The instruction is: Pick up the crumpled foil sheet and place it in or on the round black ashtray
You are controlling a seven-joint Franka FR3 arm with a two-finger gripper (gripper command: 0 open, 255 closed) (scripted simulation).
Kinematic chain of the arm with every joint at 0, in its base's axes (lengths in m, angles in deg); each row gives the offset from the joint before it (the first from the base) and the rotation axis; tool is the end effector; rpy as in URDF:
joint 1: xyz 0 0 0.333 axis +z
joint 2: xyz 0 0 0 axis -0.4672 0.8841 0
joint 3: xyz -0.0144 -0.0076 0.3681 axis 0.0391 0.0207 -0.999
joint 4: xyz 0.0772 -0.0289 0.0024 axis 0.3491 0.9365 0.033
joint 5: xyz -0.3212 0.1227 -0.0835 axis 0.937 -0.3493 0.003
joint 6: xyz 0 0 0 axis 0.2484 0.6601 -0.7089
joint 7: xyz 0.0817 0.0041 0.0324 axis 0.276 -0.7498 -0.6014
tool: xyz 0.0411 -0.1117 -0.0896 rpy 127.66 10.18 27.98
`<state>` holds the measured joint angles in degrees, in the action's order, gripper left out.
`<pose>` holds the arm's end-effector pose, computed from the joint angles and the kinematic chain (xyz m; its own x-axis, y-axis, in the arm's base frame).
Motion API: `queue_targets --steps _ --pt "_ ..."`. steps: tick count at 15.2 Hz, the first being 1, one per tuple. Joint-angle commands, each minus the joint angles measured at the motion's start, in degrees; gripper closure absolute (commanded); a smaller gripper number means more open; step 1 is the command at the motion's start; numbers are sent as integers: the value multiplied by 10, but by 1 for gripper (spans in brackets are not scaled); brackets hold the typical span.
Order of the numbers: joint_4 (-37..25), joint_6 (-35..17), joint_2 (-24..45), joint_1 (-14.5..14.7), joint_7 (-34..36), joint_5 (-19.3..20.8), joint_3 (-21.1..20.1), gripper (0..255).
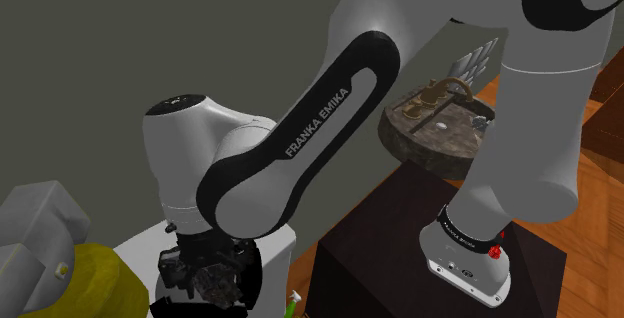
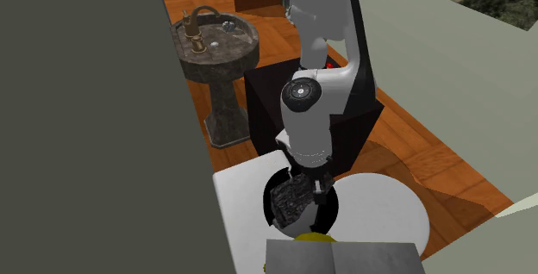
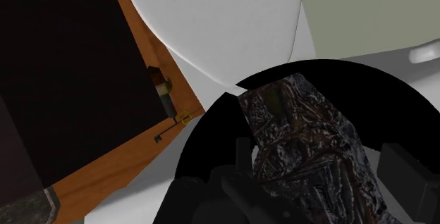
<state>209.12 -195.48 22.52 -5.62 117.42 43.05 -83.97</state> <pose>0.3097 0.4730 0.3185 0.8891 -0.3880 -0.2427 -0.4082 -0.9121 -0.0372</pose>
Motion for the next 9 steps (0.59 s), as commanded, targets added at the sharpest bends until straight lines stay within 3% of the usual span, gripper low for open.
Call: queue_targets --steps 1,9 --pt "3 -14 12 4 3 7 4 255" --pt "5 -31 28 10 6 17 11 255"
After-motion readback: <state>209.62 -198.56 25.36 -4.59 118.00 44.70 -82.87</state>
